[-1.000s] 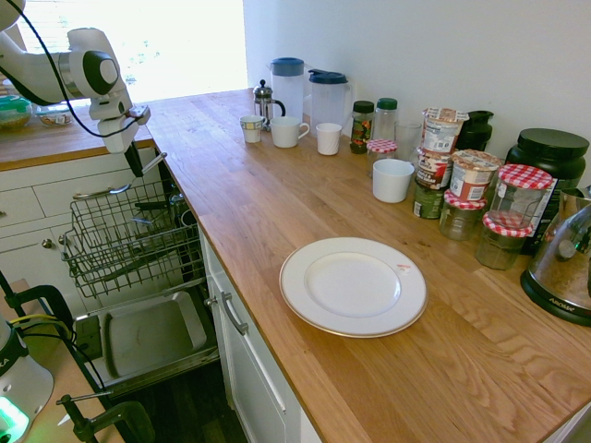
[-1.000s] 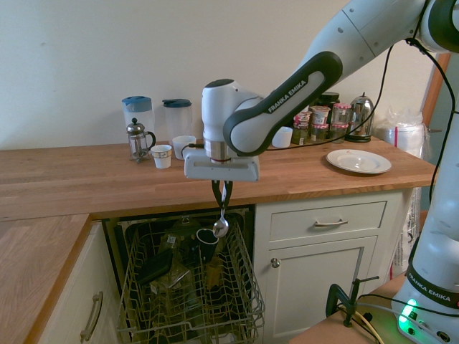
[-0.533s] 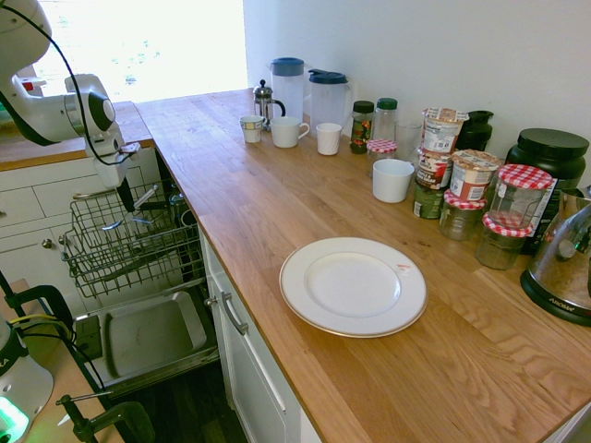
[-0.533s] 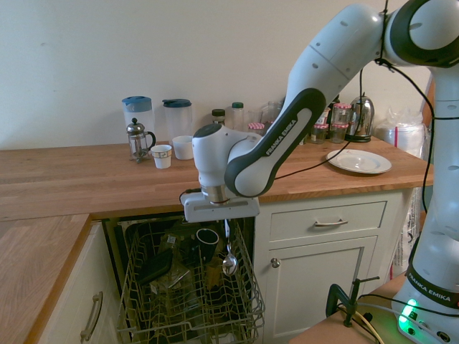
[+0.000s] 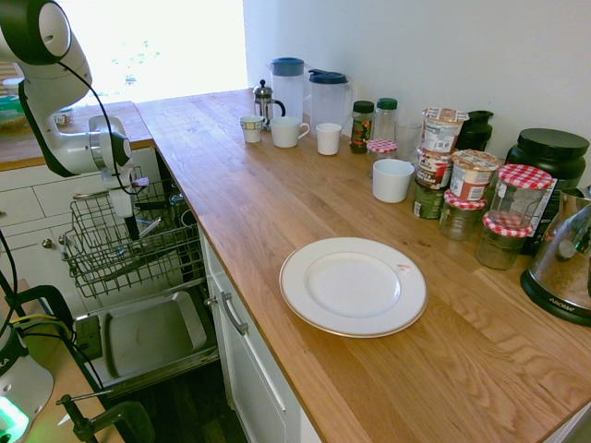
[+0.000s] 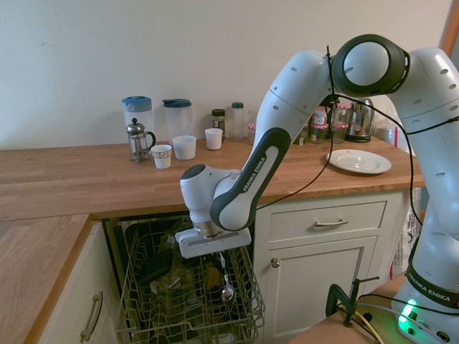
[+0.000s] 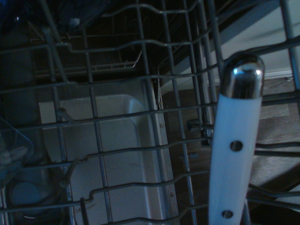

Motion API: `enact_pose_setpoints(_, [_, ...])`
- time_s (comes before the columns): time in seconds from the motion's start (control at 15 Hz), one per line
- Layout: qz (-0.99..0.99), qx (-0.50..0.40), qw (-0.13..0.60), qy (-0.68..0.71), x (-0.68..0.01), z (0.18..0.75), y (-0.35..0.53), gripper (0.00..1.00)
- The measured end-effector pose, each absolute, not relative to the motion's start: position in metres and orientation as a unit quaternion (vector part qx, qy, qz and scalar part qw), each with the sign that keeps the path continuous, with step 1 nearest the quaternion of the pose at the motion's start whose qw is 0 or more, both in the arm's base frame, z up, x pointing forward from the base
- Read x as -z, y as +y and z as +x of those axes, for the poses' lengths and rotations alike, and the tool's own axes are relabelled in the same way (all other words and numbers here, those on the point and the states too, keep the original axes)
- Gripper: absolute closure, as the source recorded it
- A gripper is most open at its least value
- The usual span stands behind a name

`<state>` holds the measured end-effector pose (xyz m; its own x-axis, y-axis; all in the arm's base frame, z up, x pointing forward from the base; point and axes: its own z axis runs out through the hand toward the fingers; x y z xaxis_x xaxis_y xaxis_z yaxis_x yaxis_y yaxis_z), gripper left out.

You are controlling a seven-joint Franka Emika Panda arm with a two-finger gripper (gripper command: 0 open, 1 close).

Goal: Put the spoon in the dishwasher

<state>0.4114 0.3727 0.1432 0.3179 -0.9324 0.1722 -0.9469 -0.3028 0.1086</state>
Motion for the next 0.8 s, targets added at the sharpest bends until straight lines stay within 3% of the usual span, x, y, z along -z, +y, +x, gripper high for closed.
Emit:
enact_pose_setpoints(0.27, [0.807,-0.029,0.096,-0.582,-0.119,0.421,0.369,1.0])
enact_pose_setpoints(0.33, [0.807,-0.028,0.096,-0.582,-0.117,0.424,0.369,0.0])
enact_pose_setpoints(0.8, [0.809,-0.031,0.093,-0.579,-0.111,0.428,0.371,0.0])
